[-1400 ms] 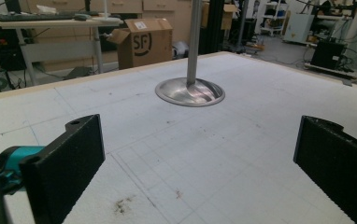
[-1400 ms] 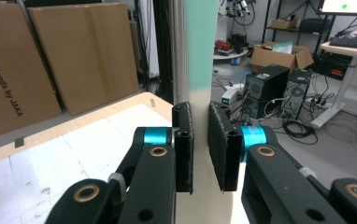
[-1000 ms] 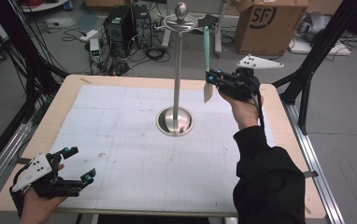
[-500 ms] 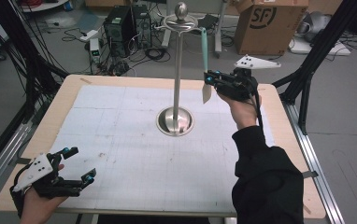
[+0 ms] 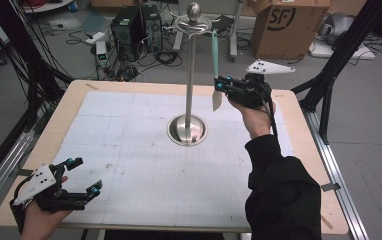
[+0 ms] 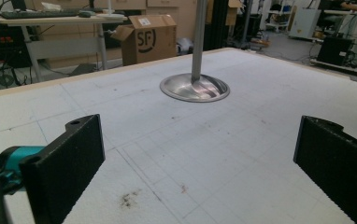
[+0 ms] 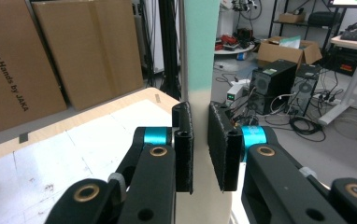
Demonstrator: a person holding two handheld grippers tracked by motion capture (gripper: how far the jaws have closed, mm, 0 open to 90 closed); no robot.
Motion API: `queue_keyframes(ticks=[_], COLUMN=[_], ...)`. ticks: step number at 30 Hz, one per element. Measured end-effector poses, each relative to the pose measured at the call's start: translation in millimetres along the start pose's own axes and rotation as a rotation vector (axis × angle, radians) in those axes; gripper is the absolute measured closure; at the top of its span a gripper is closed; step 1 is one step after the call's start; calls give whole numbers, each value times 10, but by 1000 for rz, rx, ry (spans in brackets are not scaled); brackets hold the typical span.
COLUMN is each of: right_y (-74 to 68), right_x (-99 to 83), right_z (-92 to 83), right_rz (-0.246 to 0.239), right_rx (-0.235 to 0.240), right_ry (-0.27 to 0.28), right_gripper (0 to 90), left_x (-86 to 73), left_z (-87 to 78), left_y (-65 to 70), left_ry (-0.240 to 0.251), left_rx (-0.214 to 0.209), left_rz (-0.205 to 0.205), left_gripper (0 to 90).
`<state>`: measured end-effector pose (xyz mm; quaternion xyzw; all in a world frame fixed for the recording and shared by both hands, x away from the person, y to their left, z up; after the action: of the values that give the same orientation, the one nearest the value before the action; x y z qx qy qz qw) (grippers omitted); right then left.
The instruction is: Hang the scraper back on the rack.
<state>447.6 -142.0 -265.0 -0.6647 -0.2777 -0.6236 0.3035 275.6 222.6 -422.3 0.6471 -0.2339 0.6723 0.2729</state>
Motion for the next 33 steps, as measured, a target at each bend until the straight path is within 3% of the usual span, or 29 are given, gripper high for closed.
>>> queue_keyframes(ticks=[10,15,26,33], right_y=[-7,-58,-41,-16], right_x=[-26,-41,-45,-48], right_z=[69,172,222,135], right_rz=[10,52,10,-1], right_rx=[-5,-14,-65,-101], right_ry=[16,24,30,73], right_gripper=[808,806,784,599], left_x=[1,-26,-43,-37], left_z=[-11,2,0,18], left_y=[-8,9,1,-8], left_ry=[3,-8,-12,-8], left_rx=[2,-1,-2,-2], left_rz=[-2,-2,-6,-8], left_gripper=[24,24,24,24])
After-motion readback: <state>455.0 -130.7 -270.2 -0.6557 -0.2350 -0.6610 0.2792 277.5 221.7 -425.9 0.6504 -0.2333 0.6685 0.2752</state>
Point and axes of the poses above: each handheld gripper's, and its own axes: z roughly forward along the jaws, x roughly out of its top, y roughly to its right, the point moved 9 cm from there along z, roughly forward along the jaws, and after that the axes turned 12 degrees about y, right-handed, at the moved point
